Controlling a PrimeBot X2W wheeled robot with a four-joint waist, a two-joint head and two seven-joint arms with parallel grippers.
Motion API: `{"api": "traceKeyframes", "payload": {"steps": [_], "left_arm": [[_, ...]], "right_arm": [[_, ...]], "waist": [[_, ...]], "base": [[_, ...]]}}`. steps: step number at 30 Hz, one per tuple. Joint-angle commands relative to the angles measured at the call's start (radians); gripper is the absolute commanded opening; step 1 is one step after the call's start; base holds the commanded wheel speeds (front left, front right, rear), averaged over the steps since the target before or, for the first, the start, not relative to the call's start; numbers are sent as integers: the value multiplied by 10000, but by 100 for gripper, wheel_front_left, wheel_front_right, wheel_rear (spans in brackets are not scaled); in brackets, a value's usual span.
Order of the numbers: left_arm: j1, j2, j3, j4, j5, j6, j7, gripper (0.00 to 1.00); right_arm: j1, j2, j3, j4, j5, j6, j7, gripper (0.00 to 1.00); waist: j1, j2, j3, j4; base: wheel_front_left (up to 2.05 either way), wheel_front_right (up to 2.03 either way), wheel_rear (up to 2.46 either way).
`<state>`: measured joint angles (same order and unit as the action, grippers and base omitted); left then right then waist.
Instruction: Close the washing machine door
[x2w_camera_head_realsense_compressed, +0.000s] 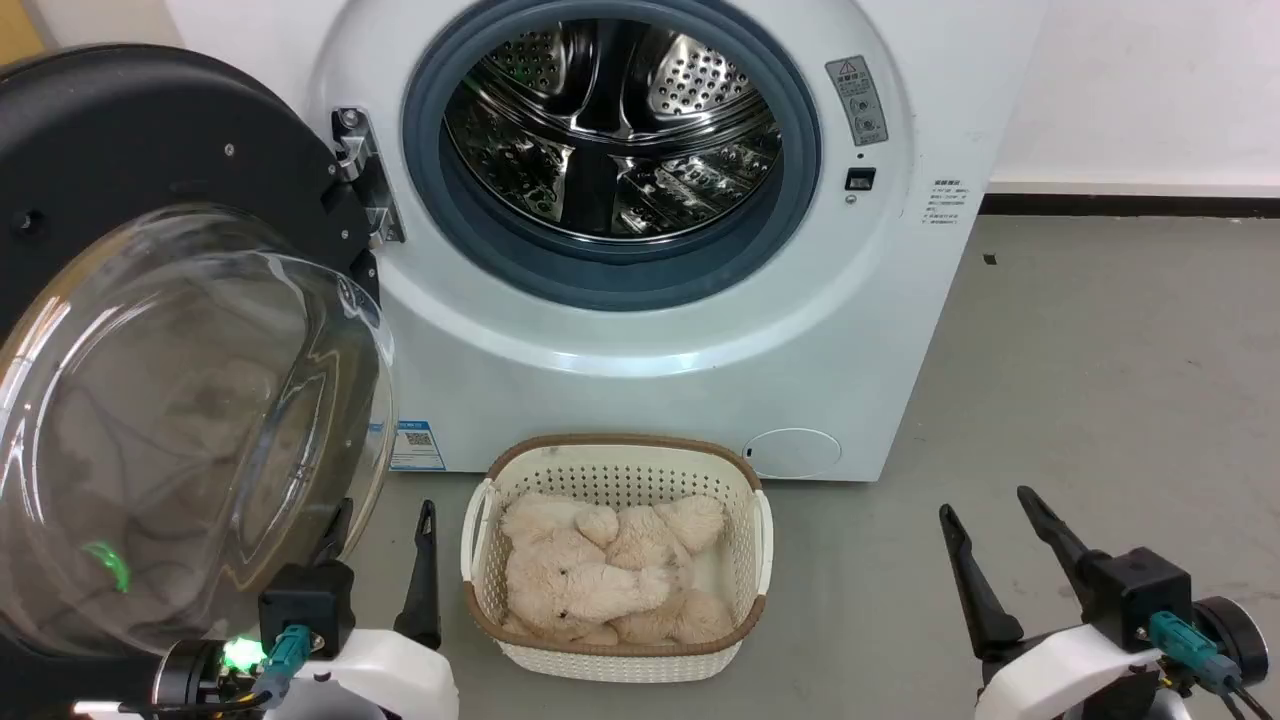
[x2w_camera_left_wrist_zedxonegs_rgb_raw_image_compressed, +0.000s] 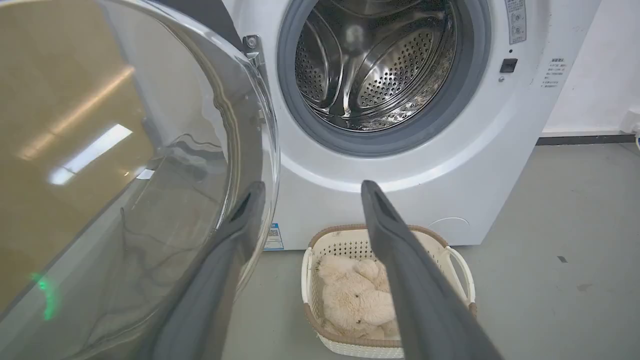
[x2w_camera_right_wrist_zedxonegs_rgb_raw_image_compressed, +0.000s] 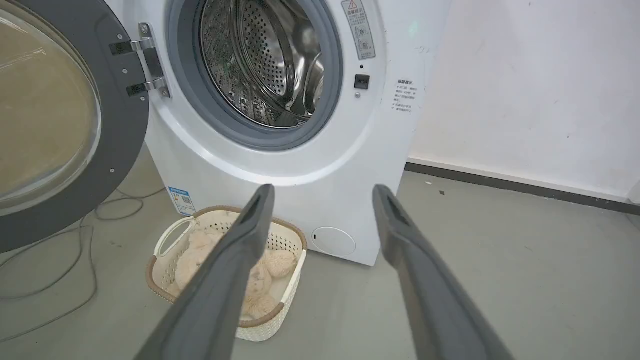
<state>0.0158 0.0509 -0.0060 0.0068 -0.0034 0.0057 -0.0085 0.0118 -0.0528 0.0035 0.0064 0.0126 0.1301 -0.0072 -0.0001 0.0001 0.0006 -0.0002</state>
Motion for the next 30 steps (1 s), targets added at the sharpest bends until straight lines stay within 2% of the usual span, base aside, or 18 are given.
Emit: {"api": "traceKeyframes", "payload": {"steps": [1, 17, 30], "left_arm": [[1, 0, -7, 14, -71, 16, -89, 100], [11, -1, -76, 51, -202, 37, -402, 100], [65, -2, -125, 48, -286, 75, -674, 100]], "right_arm": [[7, 2, -3, -8, 87, 0, -113, 100], [52, 5, 83, -81, 335, 1, -425, 100], [99, 8, 208, -109, 533, 2, -695, 100]], "waist": [[1, -1, 2, 0], [1, -1, -7, 148], [1, -1, -47, 584]], "base": [[0, 0, 0], [0, 0, 0], [0, 0, 0]]}}
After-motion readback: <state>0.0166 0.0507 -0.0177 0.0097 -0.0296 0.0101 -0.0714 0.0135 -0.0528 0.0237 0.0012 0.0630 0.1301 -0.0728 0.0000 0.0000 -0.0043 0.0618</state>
